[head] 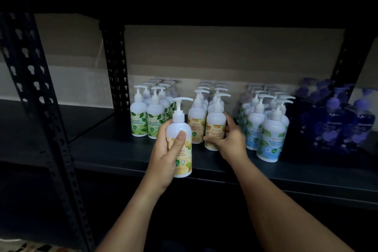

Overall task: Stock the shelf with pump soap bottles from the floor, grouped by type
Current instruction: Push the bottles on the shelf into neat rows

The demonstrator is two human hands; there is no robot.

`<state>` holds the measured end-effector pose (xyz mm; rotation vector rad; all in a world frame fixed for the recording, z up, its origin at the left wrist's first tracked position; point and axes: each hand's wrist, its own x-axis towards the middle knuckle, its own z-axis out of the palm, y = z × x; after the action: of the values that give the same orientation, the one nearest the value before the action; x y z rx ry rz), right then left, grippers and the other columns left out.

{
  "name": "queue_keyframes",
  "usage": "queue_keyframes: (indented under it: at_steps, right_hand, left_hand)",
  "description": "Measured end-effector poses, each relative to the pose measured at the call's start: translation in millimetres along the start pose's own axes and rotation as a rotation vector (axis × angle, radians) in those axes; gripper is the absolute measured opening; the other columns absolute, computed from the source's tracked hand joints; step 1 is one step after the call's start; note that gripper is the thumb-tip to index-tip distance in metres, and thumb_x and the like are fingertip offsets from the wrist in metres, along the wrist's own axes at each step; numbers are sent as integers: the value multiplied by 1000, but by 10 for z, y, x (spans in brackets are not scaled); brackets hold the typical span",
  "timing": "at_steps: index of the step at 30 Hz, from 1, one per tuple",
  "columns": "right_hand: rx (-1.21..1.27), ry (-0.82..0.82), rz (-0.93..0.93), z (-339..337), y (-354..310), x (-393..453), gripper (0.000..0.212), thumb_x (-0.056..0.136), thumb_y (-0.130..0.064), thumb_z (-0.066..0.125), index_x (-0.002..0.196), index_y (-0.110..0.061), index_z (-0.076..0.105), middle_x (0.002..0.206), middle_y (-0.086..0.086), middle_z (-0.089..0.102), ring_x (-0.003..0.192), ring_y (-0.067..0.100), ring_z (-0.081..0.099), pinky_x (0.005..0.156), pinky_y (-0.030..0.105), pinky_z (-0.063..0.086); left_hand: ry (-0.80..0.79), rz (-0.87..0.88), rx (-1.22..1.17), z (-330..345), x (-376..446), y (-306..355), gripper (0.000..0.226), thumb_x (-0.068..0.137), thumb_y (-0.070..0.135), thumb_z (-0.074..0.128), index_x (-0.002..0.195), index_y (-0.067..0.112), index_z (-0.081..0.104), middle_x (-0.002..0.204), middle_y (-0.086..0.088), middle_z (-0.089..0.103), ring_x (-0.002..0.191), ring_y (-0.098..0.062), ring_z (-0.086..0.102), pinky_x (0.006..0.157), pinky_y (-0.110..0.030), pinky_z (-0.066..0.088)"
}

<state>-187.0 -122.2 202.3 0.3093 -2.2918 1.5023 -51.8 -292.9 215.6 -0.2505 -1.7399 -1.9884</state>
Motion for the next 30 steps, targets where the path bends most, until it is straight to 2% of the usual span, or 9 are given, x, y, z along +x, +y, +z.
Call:
queue_keyframes:
  at_steps: [2,9,15,18,20,22,24,30]
  right_hand:
    - [-5,17,-4,34,26,34,111,53,-31,99,149,-40,42,126,7,60,112,23,63,97,46,57]
    - [9,40,-1,123,84,121,116,52,-15,102,150,-37,43,129,11,58,110,22,64,94,41,59]
    - [-12,48,3,133,85,127,116,49,-18,103,148,-36,44,127,11,59,111,25,64,97,44,57]
    - [-22,47,18,126,67,115,110,51,-17,102,145,-33,47,126,10,57,113,27,62,98,45,56]
    - [-38,49,31,114,62,116,104,55,-14,100,145,-26,49,128,12,55,117,28,59,99,40,53]
    - [-56,48,48,102,63,118,98,60,-12,98,145,-21,49,131,14,52,120,28,55,94,31,46]
    - [-69,45,57,104,64,115,95,64,-10,96,146,-20,48,133,15,50,122,28,53,91,28,41]
    - [-86,39,81,103,-16,62,94,62,-12,97,142,-20,49,129,12,52,121,30,55,99,42,51]
  left_hand:
    - [3,6,-1,-9,8,-5,55,90,44,63,139,22,54,111,7,74,105,-14,72,83,-27,58]
    - [4,32,13,-20,47,-9,50,91,44,62,136,22,55,107,7,74,104,-16,72,88,-34,58]
    - [11,21,11,-36,65,-44,49,92,45,63,137,26,55,114,-5,73,107,-29,72,94,-46,58]
    - [5,28,21,-25,69,-51,49,93,44,62,137,24,54,111,0,73,105,-25,72,90,-42,59]
    - [2,32,21,-18,71,-53,51,92,44,61,138,22,53,110,3,73,105,-22,72,88,-38,59]
    - [-1,25,13,-24,73,-61,52,92,44,62,139,23,53,112,-1,73,106,-25,72,89,-39,59]
    - [2,22,8,-34,74,-60,52,93,44,62,139,23,53,114,-3,73,106,-27,72,90,-41,59]
    - [-1,24,-3,-43,77,-65,53,93,43,63,140,21,52,112,2,73,107,-24,72,93,-42,59]
